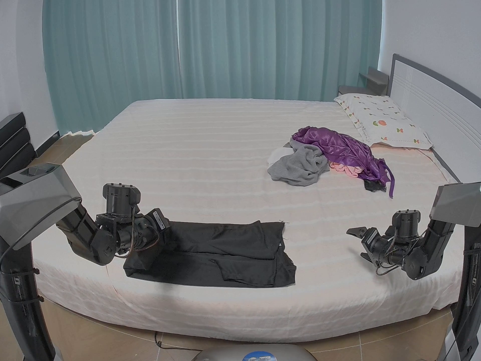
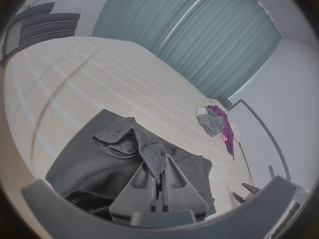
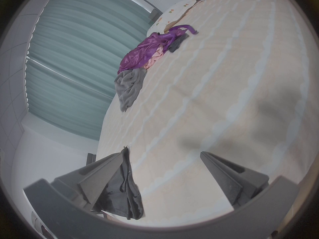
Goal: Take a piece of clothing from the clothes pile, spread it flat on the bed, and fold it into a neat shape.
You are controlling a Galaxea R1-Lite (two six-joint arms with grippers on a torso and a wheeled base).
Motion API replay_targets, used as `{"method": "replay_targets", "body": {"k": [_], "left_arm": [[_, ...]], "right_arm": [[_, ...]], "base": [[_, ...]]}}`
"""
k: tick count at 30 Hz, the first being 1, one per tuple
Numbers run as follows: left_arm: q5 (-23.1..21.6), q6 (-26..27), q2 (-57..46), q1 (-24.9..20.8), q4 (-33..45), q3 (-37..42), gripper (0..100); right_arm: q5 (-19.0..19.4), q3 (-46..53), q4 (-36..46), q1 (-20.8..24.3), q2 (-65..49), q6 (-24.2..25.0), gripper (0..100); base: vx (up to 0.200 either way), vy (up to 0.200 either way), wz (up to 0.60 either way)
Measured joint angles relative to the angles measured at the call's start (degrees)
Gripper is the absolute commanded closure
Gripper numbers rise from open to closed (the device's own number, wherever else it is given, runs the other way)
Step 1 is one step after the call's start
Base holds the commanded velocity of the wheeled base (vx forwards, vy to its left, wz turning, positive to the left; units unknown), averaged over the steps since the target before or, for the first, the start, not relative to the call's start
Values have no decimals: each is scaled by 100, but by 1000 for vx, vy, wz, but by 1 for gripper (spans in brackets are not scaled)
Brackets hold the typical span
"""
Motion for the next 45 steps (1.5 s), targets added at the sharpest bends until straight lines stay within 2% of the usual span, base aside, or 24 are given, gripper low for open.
{"method": "replay_targets", "body": {"k": [17, 27, 28, 37, 45], "left_arm": [[435, 7, 63, -724, 1312, -1189, 100], [1064, 16, 586, -1229, 1373, -1635, 100], [1117, 18, 650, -1276, 1371, -1671, 0], [1326, 21, 940, -1434, 1373, -1744, 0], [1381, -107, 691, -1328, 1342, -1398, 0]], "right_arm": [[0, 0, 0, 0, 9, -13, 0], [-2, 0, 0, 0, 9, -16, 0], [-2, 0, 0, 6, 9, -18, 0], [-2, 4, -2, 10, 9, -32, 0], [-2, 4, 2, 10, 9, -32, 0]], "base": [[0, -200, 0], [0, 0, 0], [0, 0, 0], [0, 0, 0], [0, 0, 0]]}}
